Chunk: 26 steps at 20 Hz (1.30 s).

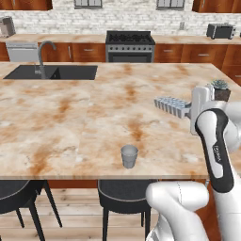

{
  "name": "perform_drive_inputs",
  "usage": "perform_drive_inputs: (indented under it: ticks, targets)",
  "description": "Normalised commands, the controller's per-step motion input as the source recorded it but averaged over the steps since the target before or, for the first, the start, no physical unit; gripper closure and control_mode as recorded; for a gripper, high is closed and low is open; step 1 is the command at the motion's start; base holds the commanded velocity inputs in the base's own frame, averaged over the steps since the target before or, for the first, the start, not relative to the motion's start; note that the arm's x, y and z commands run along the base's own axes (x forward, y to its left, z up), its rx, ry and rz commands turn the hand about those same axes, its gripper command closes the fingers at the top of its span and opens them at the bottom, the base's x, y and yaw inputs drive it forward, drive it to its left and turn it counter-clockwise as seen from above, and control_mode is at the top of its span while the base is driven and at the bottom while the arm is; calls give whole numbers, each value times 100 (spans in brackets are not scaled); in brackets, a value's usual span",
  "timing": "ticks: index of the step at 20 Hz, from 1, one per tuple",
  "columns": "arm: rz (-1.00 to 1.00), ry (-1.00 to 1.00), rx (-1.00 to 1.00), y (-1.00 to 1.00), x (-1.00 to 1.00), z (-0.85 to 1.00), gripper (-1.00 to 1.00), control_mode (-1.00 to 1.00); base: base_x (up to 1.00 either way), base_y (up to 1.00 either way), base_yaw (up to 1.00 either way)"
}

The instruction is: Open the freezer door, pick up the ice cube tray from the freezer, and place it on the dining counter.

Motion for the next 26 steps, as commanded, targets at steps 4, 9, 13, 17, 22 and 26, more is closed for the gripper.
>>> perform_drive_inputs:
  ticks: [4,9,13,17,22,26]
  targets:
    - [12,10,0,-3,61,-80,100,-100,0,0,0]
    - [8,2,0,0,63,-82,100,-100,0,0,0]
    - [4,7,0,0,64,-76,100,-100,0,0,0]
    - [1,15,0,4,51,-63,100,-100,0,0,0]
    - [2,6,0,0,46,-70,100,-100,0,0,0]
    - [2,0,0,2,39,-69,100,-100,0,0,0]
